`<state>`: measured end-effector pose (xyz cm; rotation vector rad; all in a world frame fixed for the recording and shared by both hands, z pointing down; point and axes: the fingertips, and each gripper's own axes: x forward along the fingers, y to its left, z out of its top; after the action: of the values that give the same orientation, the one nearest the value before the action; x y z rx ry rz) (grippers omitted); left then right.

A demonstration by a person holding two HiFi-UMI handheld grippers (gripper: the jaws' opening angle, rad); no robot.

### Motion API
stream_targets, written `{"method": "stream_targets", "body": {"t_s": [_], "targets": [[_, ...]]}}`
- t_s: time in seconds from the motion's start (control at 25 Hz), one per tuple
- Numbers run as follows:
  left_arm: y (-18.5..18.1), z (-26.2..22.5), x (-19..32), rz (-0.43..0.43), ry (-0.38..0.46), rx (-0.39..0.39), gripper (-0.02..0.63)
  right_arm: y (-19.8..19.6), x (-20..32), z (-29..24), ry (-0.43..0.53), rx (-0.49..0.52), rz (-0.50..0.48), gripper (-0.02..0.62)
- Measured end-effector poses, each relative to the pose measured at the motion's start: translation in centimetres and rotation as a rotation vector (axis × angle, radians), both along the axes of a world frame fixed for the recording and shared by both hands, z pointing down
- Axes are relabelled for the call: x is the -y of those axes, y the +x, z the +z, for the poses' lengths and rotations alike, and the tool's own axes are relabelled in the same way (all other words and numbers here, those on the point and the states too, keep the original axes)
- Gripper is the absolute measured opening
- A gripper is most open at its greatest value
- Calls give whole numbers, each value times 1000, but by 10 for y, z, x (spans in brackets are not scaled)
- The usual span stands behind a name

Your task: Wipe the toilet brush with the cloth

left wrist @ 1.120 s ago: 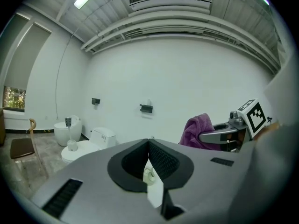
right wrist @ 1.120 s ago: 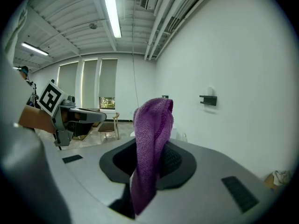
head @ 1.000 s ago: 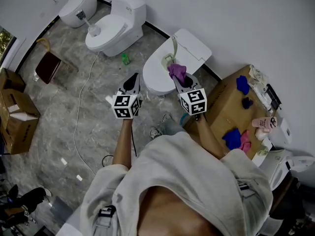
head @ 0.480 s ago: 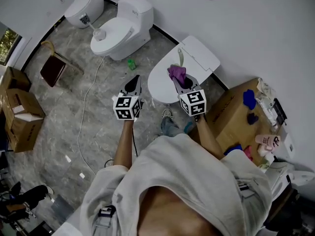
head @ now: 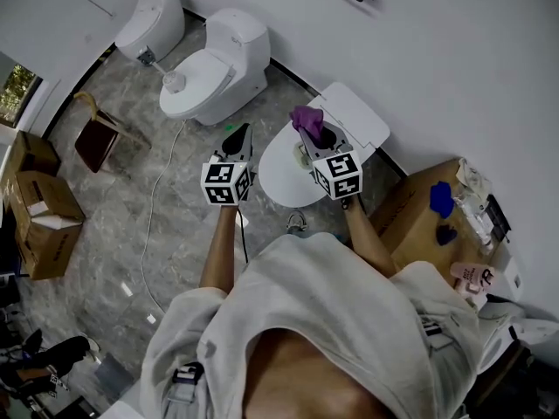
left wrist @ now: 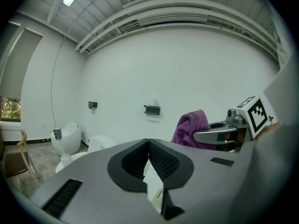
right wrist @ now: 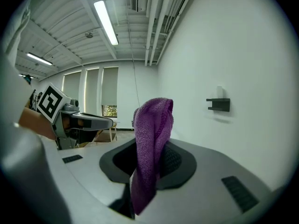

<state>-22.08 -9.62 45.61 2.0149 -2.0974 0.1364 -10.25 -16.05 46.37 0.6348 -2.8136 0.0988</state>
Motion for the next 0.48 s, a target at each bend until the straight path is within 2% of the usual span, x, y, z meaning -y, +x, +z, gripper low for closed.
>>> {"method": "stream_targets", "body": {"t_s": [0.2,0.48], "targets": [[8,8,18,-1,-20,-7,20,0,10,5,-11,0,-27,100],[13,26,31,35,-71,-24,20,4,19,12,-42,0,-9,100]]}}
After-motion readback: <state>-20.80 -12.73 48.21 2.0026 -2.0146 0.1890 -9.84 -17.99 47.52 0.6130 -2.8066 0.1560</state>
